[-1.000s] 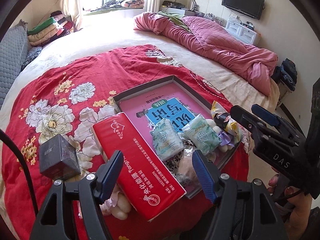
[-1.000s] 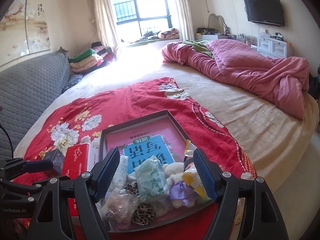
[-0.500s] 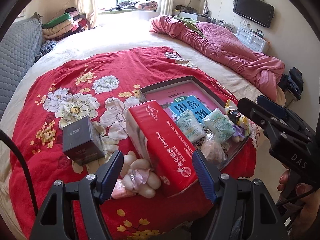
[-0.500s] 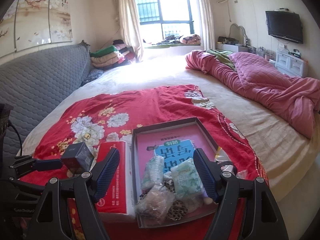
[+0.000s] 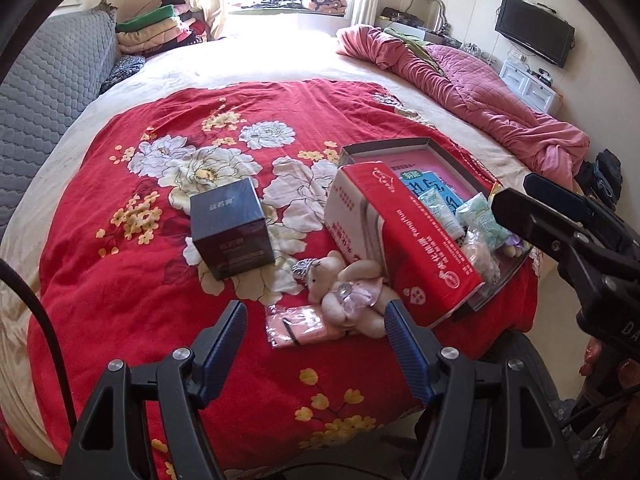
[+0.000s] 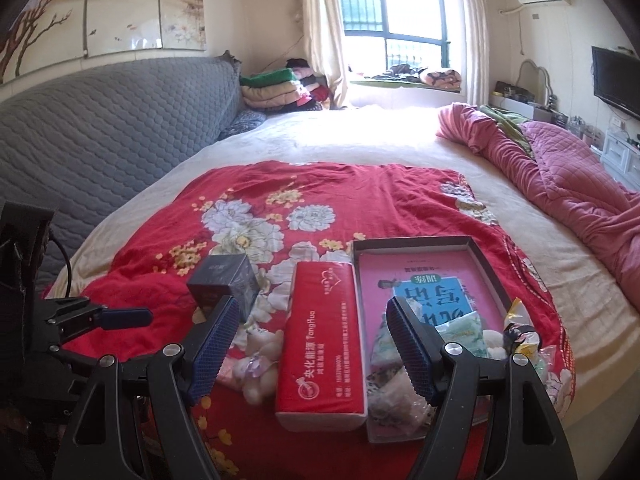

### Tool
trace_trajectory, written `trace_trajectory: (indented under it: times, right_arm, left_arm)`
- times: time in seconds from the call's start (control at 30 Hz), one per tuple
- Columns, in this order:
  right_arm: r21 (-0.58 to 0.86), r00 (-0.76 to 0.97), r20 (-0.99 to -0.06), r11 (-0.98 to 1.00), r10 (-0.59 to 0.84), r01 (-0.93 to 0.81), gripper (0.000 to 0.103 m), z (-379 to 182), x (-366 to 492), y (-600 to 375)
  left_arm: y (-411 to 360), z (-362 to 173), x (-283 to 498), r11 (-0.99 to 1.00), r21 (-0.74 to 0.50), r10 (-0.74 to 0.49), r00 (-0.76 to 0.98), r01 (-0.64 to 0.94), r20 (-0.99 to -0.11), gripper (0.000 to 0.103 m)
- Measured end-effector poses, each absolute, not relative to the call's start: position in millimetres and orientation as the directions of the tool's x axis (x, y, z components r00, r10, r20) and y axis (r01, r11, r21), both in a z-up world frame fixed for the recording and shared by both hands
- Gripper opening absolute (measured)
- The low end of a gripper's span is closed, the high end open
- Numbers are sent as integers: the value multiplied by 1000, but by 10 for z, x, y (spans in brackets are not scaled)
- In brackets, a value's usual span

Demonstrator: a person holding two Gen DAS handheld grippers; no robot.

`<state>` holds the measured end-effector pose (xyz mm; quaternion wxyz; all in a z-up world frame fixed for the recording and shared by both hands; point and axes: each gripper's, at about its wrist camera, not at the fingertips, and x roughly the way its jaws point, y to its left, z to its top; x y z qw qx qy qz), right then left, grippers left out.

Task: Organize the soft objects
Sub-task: 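Move both open tools back toward the teddy bear and pink item, then grasp the pink plastic-wrapped item with the left tool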

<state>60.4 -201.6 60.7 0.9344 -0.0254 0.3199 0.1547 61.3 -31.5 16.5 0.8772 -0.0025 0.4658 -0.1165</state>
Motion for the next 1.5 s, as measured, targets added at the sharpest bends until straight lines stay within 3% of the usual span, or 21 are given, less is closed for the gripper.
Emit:
trace_trajectory:
  times: [0.43, 0.8, 1.17, 1.27, 1.5]
  right_arm:
    - [33, 707, -644, 934, 292, -356, 77, 481, 592, -1747]
    - [75, 684, -664, 937, 302, -341, 77, 350, 652, -1828]
    - [94, 666, -683, 940, 302, -329, 77, 263, 759, -1848]
    - [78, 662, -693, 943, 284, -322, 77, 229, 802, -1842]
    - [23, 647, -726, 948, 235, -319, 77, 134, 904, -1780]
  left_arm:
    - [-35, -458, 602, 978, -93, -170, 447, 188, -878, 70]
    - [-330, -780, 870, 919, -21, -205, 430, 395, -879, 70]
    - [-531, -1000, 1133, 810, -70, -316, 333, 582, -888, 70]
    - [-518, -1033, 1213, 815, -81, -325, 337, 574, -884, 50]
    - [-378, -995, 1216, 811, -146, -391, 340, 566, -855, 30]
